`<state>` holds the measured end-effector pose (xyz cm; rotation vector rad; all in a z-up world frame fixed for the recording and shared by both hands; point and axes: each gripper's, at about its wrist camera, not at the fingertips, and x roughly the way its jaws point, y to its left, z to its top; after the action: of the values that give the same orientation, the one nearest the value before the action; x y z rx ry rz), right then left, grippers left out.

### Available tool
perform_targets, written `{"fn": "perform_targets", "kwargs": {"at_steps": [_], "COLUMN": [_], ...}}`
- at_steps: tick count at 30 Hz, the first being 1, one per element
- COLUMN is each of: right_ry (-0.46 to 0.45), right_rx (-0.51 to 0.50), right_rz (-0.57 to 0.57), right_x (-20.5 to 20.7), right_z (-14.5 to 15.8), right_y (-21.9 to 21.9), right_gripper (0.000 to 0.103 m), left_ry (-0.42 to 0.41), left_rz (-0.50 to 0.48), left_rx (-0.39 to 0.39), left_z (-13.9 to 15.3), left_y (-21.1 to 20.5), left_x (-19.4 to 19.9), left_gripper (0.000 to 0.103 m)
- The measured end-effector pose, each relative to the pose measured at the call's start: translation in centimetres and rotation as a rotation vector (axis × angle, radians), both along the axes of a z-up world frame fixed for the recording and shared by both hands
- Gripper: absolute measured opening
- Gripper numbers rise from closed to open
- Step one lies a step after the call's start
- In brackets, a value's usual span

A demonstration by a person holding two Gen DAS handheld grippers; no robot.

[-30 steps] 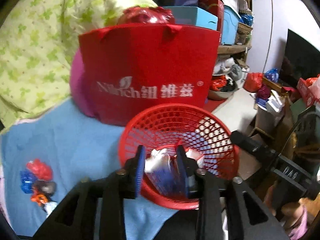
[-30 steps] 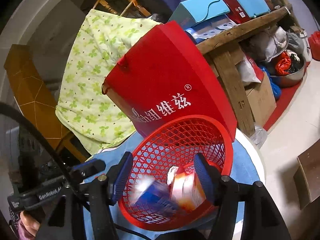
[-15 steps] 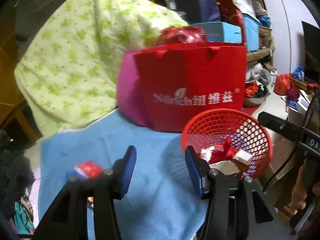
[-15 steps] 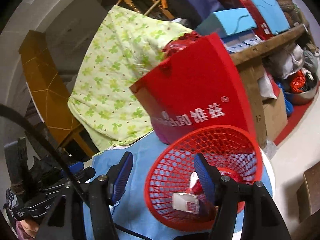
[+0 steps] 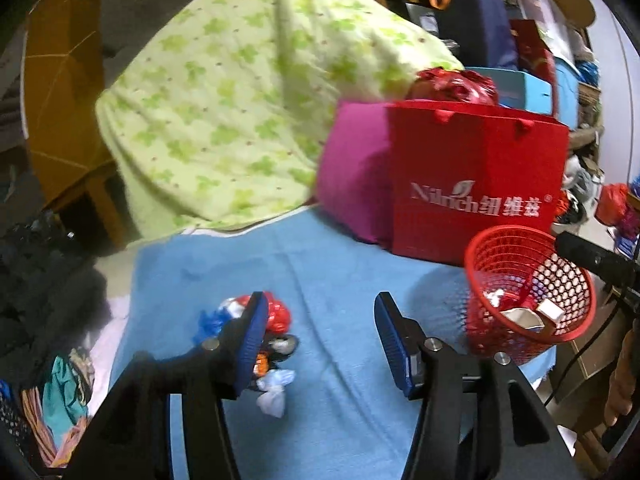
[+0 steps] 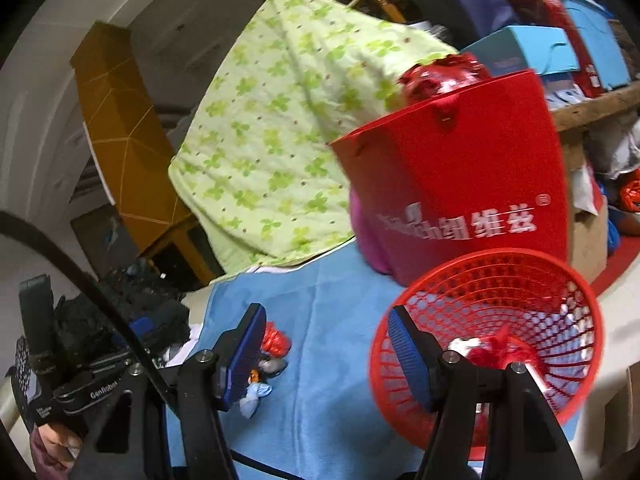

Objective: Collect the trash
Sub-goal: 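Return to the pile and grasp the light-blue tied bag with the right gripper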

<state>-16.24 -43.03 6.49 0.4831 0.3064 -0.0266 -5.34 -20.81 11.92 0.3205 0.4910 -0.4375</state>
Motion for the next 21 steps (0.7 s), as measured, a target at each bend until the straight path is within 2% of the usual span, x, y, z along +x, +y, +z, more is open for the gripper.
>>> {"fn": "perform_targets", "kwargs": {"at_steps": [12,16,21], "right_ry": [0.049,0.121,0.261], "right_rx": [-0.051,-0.053,-0.012], "right_rz": [0.116,0.187,0.309], "right_x": [4.3,7.4,12.5], "right_z": [-0.1,-1.3,-4.8], "right_y": [5.6,7.9,11.1], "right_gripper": [0.068,0.068,0.068], "left_ry": [0.024,0.065,0.178], "left_rz": [0.087,0.144,0.311], "left_rx": [-0.039,-0.042,-0.051], "left_z": [-0.9,-2.5,-6.2], "left_y": [5.5,8.6,16.0], "left_x": [1.9,3.5,6.9], "left_gripper": [0.058,0.058,0.058]}}
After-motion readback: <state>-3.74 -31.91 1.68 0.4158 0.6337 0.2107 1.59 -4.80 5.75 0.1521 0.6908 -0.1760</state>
